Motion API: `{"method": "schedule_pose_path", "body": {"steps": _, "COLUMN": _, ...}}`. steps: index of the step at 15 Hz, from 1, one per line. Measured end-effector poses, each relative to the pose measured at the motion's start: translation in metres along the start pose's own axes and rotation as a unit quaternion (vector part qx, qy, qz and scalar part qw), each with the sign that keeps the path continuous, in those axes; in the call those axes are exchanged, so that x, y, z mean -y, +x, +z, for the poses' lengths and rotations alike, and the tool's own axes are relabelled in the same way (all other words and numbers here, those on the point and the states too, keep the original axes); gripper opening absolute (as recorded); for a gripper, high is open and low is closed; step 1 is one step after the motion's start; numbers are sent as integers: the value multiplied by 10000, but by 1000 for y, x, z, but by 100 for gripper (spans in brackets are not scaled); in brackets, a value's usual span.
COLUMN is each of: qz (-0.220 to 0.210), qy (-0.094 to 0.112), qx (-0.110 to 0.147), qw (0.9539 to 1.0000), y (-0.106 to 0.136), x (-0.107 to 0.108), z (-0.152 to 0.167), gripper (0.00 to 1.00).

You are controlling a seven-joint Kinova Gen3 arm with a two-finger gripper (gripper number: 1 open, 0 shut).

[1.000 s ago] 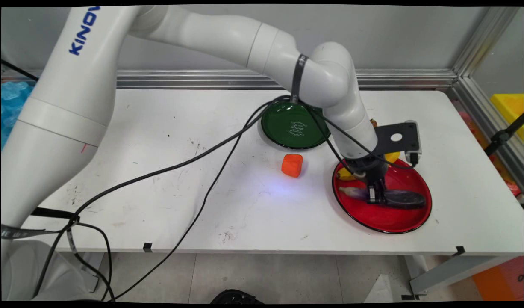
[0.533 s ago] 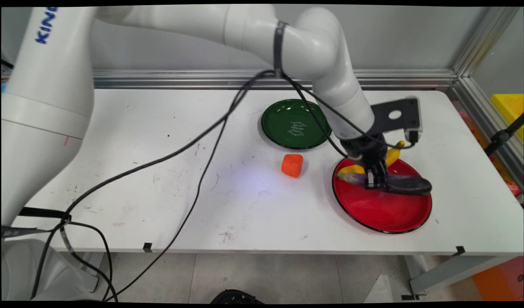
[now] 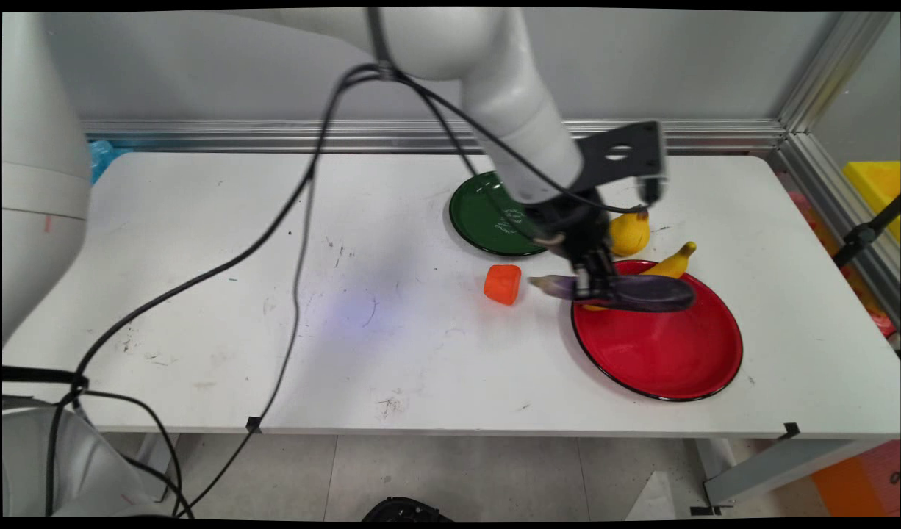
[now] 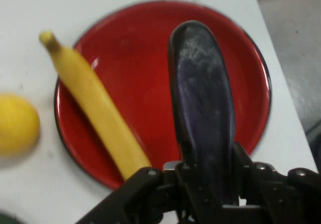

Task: Place the picked object on the table

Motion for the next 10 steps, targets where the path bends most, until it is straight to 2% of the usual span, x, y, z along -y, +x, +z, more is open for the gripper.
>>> {"method": "schedule_pose_path", "body": {"steps": 5, "qz": -245, "qy": -27, "qx": 270, "qw": 9993, "y": -50, "x": -16, "z": -39, "gripper": 0}}
{"method": "schedule_pose_path", "body": {"steps": 10, "qz": -430, "qy": -86, "qx": 422, "qw": 9981, "y": -86, "x": -27, "z": -42, "gripper": 0}}
